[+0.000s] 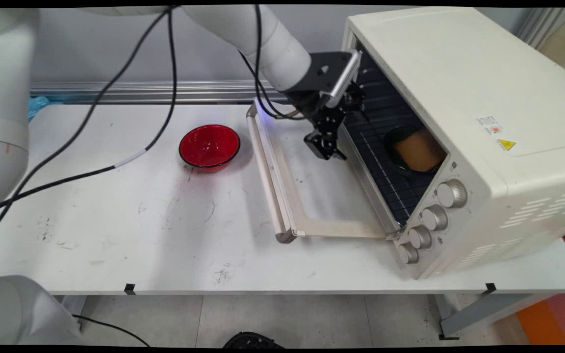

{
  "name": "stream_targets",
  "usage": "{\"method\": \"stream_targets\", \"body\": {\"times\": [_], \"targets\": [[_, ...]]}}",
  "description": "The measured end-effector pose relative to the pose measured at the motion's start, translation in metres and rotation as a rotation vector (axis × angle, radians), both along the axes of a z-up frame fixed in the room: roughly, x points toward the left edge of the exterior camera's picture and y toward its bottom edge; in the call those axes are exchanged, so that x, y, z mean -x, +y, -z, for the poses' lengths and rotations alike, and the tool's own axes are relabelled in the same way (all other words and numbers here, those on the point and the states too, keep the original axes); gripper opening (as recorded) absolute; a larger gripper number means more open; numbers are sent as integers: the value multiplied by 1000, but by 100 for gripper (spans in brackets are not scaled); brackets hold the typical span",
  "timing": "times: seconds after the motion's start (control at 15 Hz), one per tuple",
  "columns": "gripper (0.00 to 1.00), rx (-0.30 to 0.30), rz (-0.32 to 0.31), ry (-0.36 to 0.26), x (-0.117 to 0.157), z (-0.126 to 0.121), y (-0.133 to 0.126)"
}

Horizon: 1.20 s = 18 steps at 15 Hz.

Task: Close the oven

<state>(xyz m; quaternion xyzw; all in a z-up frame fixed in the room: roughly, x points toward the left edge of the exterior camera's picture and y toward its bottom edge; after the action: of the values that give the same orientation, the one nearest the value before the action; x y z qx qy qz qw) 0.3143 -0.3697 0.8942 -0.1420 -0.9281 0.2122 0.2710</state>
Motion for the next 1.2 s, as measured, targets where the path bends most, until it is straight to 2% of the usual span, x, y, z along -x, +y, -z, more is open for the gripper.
{"method": "stream_targets", "body": {"times": [0.6,1.2], "targets": [[100,-102,-211,30,-53,-40,25],[100,-238,-411,67,-103,-67,60]]}}
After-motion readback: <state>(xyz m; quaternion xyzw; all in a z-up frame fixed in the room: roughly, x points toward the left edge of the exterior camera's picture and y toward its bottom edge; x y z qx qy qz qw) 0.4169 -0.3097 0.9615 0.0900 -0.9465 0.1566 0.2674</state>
